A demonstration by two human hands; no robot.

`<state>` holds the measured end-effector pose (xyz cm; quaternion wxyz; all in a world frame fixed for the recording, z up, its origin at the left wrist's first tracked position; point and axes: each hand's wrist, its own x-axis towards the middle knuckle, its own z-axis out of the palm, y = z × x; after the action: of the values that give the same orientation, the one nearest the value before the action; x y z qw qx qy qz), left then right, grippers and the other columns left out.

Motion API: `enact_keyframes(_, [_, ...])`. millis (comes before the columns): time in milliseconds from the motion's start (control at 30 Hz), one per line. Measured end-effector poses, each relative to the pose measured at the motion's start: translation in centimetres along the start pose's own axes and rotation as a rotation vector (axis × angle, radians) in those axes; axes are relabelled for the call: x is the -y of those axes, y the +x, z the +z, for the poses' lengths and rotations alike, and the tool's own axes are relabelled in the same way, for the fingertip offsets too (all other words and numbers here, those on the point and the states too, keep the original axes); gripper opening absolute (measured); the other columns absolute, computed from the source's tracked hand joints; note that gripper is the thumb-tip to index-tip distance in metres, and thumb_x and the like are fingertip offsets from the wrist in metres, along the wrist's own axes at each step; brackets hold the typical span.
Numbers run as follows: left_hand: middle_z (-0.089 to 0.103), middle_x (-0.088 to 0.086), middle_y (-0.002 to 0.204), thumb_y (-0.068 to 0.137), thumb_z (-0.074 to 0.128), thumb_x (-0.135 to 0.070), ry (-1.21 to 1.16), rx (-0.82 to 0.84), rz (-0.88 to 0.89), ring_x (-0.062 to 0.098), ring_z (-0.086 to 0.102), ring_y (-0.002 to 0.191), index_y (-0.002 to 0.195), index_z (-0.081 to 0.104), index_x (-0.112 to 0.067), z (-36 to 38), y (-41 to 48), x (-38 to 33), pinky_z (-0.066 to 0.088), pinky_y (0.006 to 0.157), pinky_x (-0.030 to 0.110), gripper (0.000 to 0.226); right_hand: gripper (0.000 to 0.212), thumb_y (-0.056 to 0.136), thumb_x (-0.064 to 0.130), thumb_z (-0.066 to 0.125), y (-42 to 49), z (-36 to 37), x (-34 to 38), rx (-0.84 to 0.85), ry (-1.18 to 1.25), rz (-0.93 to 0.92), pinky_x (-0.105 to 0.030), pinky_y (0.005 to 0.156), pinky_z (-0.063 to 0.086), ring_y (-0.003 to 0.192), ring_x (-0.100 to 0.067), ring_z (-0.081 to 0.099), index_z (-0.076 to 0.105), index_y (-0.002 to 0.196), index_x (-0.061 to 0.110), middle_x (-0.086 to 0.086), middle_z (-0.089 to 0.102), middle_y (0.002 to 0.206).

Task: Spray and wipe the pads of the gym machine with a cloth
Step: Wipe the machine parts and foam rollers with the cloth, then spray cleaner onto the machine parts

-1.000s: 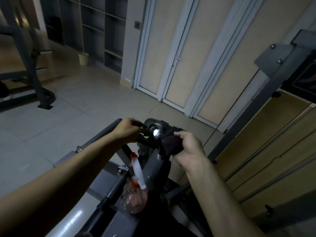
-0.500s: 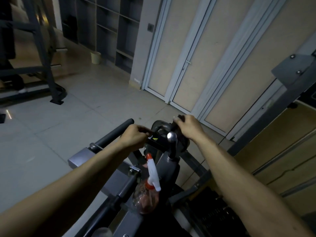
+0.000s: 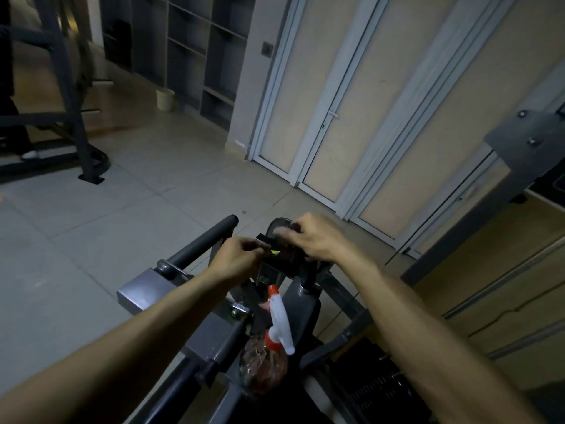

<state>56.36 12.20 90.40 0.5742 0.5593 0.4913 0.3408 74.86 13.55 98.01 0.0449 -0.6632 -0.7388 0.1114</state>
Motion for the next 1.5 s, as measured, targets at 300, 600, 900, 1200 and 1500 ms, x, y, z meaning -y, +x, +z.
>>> enact_keyframes(300, [0.073,0.017,0.120,0.092,0.046,-0.076,-0.930,0.300,-0.177,0.035,0.071,0.110,0.121,0.071,-0.011,-0.3,-3.2,-6.4,0.056,0.092,0.050,0.076,0.077,0.096,0.079,0.026,-4.7,-3.0,6.2,0.015,0.782,-0.100,-0.050,0.105,0.051,0.122,-0.021,0.065,0.066,0.133,0.023,-0.005,0.070,0.130])
enact_keyframes(600, [0.051,0.007,0.075,0.093,0.048,-0.018,-0.770,-0.129,-0.225,0.018,0.047,0.060,0.087,0.059,-0.011,-2.4,-8.2,-3.0,0.039,0.050,0.023,0.015,0.104,0.082,0.060,0.078,-14.4,3.9,3.1,0.112,0.770,-0.001,-0.038,0.121,0.032,0.149,-0.010,0.035,0.022,0.164,0.028,0.009,0.033,0.164])
enact_keyframes(900, [0.057,0.011,0.079,0.095,0.053,-0.027,-0.887,-0.354,-0.168,0.021,0.056,0.059,0.106,0.063,-0.003,-4.5,-19.3,2.1,0.047,0.049,0.024,0.028,0.029,0.086,0.043,0.074,-18.8,13.8,5.2,-0.314,0.736,0.138,-0.041,0.080,0.058,0.090,-0.021,0.072,0.067,0.107,0.024,0.003,0.075,0.094])
enact_keyframes(1200, [0.068,0.013,0.089,0.096,0.055,-0.022,-0.984,-0.614,-0.100,0.025,0.065,0.066,0.116,0.062,-0.003,-10.5,-31.8,4.3,0.051,0.051,0.025,0.028,0.024,0.096,0.042,0.071,-22.3,4.0,19.5,-0.687,0.961,-0.295,-0.022,0.081,0.056,0.098,-0.009,0.068,0.064,0.112,0.025,0.002,0.070,0.110])
enact_keyframes(1500, [0.065,0.017,0.092,0.094,0.056,-0.022,-1.023,-0.694,-0.091,0.025,0.063,0.063,0.114,0.061,-0.002,-20.2,-34.7,7.1,0.049,0.048,0.025,0.028,0.027,0.097,0.034,0.070,-25.0,10.4,33.9,-0.358,1.128,-0.382,-0.024,0.065,0.056,0.075,-0.009,0.066,0.059,0.111,0.014,0.002,0.065,0.091])
